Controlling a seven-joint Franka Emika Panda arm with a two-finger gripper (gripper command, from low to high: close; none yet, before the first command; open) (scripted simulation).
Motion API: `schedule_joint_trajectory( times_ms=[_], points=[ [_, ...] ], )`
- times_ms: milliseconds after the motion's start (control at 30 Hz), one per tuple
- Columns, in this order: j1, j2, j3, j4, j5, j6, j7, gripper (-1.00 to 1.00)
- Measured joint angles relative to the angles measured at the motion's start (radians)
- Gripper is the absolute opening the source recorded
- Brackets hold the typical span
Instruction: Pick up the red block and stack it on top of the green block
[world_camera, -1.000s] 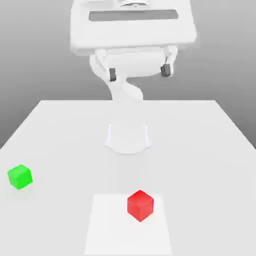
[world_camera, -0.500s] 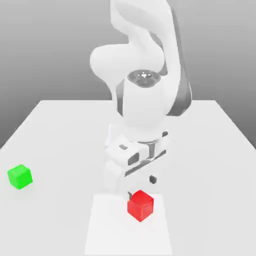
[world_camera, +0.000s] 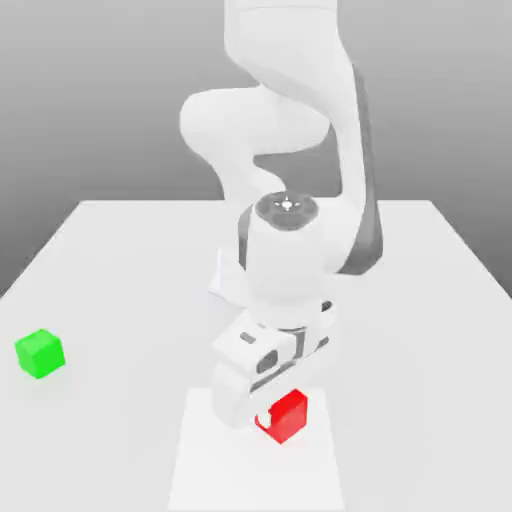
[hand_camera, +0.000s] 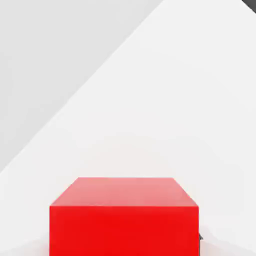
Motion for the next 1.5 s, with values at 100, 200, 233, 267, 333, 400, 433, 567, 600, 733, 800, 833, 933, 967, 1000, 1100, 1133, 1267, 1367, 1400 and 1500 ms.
schedule_joint_trajectory(
  times_ms=[100, 200, 233, 267, 333, 400, 433, 567, 600, 733, 800, 833, 933, 967, 1000, 1100, 1133, 1267, 1367, 1400, 1500],
  points=[
    [0.019, -0.063, -0.03, -0.006, -0.044, -0.052, 0.031, -1.0],
    [0.022, -0.129, -0.043, -0.015, -0.086, -0.107, 0.061, -1.0],
    [0.022, -0.15, -0.046, -0.019, -0.097, -0.125, 0.069, -1.0],
    [0.02, -0.171, -0.047, -0.023, -0.107, -0.143, 0.077, -1.0],
    [0.016, -0.21, -0.047, -0.031, -0.123, -0.177, 0.09, -1.0],
    [0.043, -0.234, -0.089, -0.029, -0.133, -0.203, 0.119, -1.0],
    [0.026, -0.241, -0.124, -0.025, -0.138, -0.213, 0.137, -1.0],
    [-0.213, -0.259, -0.241, 0.006, -0.155, -0.254, 0.231, -1.0],
    [-0.257, -0.262, -0.262, 0.015, -0.158, -0.265, 0.255, -1.0],
    [-0.437, -0.269, -0.35, 0.047, -0.168, -0.303, 0.347, -1.0],
    [-0.528, -0.27, -0.394, 0.062, -0.172, -0.321, 0.393, -1.0],
    [-0.575, -0.27, -0.415, 0.07, -0.173, -0.33, 0.415, -1.0],
    [-0.648, -0.263, -0.45, 0.089, -0.167, -0.344, 0.452, -1.0],
    [-0.646, -0.258, -0.451, 0.093, -0.16, -0.341, 0.45, -1.0],
    [-0.643, -0.251, -0.452, 0.096, -0.151, -0.337, 0.446, -1.0],
    [-0.629, -0.226, -0.457, 0.103, -0.119, -0.317, 0.424, -1.0],
    [-0.632, -0.215, -0.451, 0.105, -0.105, -0.308, 0.415, -1.0],
    [-0.634, -0.164, -0.436, 0.109, -0.041, -0.267, 0.368, -1.0],
    [-0.642, -0.117, -0.418, 0.109, 0.022, -0.231, 0.323, -1.0],
    [-0.647, -0.1, -0.408, 0.109, 0.046, -0.218, 0.306, -1.0],
    [-0.674, -0.047, -0.368, 0.107, 0.121, -0.177, 0.252, -1.0]
  ],
)
